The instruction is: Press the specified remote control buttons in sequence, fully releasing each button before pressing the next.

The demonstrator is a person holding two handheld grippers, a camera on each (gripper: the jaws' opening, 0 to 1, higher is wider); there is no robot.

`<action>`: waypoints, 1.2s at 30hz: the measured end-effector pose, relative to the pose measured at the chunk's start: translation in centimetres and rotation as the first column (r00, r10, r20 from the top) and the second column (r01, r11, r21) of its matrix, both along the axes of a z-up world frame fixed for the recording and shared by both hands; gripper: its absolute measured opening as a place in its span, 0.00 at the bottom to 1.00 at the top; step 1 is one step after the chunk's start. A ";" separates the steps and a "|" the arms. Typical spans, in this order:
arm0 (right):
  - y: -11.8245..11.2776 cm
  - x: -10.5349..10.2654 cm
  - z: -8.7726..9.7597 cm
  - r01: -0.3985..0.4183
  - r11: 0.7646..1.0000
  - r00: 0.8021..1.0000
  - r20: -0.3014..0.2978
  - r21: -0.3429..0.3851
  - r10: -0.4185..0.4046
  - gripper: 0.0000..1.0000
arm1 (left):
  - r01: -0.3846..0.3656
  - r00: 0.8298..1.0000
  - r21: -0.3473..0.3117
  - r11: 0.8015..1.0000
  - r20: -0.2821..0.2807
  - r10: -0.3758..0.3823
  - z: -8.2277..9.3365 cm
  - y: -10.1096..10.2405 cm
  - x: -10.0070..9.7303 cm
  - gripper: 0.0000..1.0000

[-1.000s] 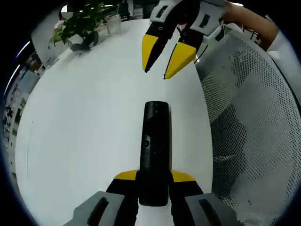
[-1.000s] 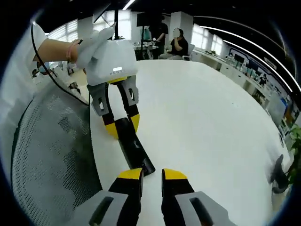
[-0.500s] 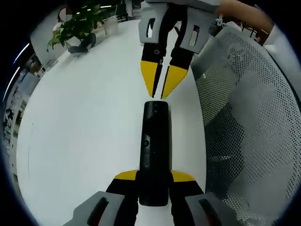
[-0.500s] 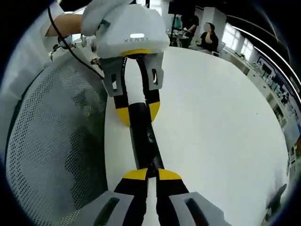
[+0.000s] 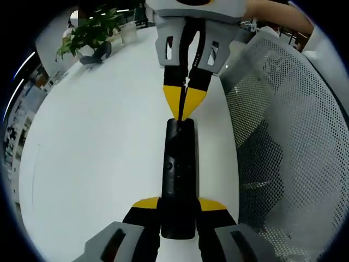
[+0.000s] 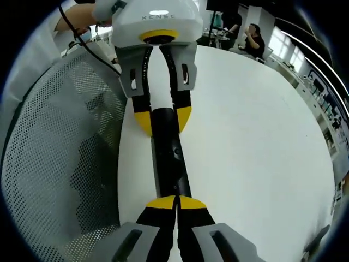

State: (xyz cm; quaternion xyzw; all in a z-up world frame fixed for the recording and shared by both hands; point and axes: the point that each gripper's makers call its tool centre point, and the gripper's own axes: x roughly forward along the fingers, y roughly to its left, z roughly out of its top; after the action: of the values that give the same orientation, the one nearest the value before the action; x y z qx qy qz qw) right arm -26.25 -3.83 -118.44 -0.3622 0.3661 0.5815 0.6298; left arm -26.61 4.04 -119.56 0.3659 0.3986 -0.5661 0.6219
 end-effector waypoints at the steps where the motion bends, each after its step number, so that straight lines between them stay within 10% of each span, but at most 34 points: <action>1: 0.0 0.1 0.0 -0.008 1.000 1.000 0.006 -0.006 0.008 0.00 | -0.001 1.000 -0.001 1.000 0.000 0.001 0.0 0.0 0.0 0.23; 13: 0.2 0.0 -0.3 -0.189 0.969 0.971 0.119 -0.157 0.209 0.00 | -0.007 1.000 -0.078 0.997 0.002 0.007 0.0 0.2 0.0 0.22; 24: 0.1 0.3 0.0 0.010 0.998 0.999 0.048 0.066 -0.013 0.00 | 0.000 1.000 -0.102 0.995 0.003 0.001 0.0 0.1 0.0 0.22; 36: 1.5 0.0 0.0 -0.100 0.995 0.992 0.074 0.011 0.099 0.00 | -0.007 1.000 -0.096 0.995 -0.001 0.007 0.0 0.1 0.0 0.22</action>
State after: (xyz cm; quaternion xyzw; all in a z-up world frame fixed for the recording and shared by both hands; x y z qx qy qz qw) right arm -26.30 -2.29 -118.44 -0.3962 0.3199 0.6013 0.6158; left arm -26.60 4.10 -119.57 0.3341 0.3722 -0.5825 0.6407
